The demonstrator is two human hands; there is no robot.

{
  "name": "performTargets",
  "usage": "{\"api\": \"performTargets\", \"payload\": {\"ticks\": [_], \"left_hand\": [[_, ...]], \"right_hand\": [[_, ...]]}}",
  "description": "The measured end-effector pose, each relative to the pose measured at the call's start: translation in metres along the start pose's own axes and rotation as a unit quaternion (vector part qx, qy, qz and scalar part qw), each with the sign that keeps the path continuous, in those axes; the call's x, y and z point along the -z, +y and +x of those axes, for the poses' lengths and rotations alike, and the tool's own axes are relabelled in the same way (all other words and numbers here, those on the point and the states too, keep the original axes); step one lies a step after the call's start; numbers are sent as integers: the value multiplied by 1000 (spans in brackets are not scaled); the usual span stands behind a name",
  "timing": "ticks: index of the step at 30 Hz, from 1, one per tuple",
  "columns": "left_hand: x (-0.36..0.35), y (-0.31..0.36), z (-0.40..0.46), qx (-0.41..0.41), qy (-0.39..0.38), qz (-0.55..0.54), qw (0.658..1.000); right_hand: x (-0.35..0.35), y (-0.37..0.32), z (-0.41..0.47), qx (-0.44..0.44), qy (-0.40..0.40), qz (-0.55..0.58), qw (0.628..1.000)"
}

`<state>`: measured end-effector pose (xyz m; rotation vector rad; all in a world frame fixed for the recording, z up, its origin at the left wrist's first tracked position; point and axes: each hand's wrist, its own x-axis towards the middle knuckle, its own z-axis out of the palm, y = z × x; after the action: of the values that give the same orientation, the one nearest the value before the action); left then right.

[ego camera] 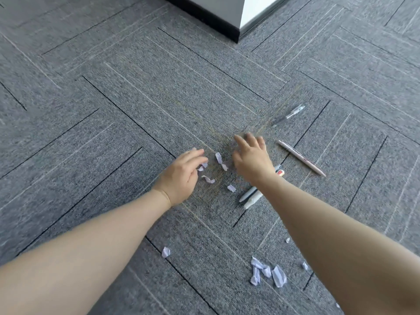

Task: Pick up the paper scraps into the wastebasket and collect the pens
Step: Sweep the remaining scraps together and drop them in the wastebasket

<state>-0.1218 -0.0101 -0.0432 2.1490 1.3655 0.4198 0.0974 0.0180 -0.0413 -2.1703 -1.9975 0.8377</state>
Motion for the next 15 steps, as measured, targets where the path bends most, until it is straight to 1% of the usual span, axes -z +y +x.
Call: {"api": "performTargets", "payload": {"ticks": [3,4,6,7,9,12,15], "left_hand": [[27,-17,-10,39,-35,0,999],[34,-22,-17,54,-48,-3,997],[41,-29,-34,73,-62,3,995],[42,-32,-44,79,-63,10,995],[38,-37,-62,101,-60,9,993],[19,-36,-78,132,-43,-11,990],[-1,-29,-75,107,-4,-19,994]], "right_hand": [[-20,-16,-25,45,-46,-8,998],[-26,-22,-40,67,-43,-3,997],[-33,-31,-67,117,0,14,993],[-36,-33,-73,129,23,15,991],[-38,-38,-69,107,37,4,994],[-41,-44,-46,62,9,-40,997],[-47,-47,-39,100,-18,-70,992]]}}
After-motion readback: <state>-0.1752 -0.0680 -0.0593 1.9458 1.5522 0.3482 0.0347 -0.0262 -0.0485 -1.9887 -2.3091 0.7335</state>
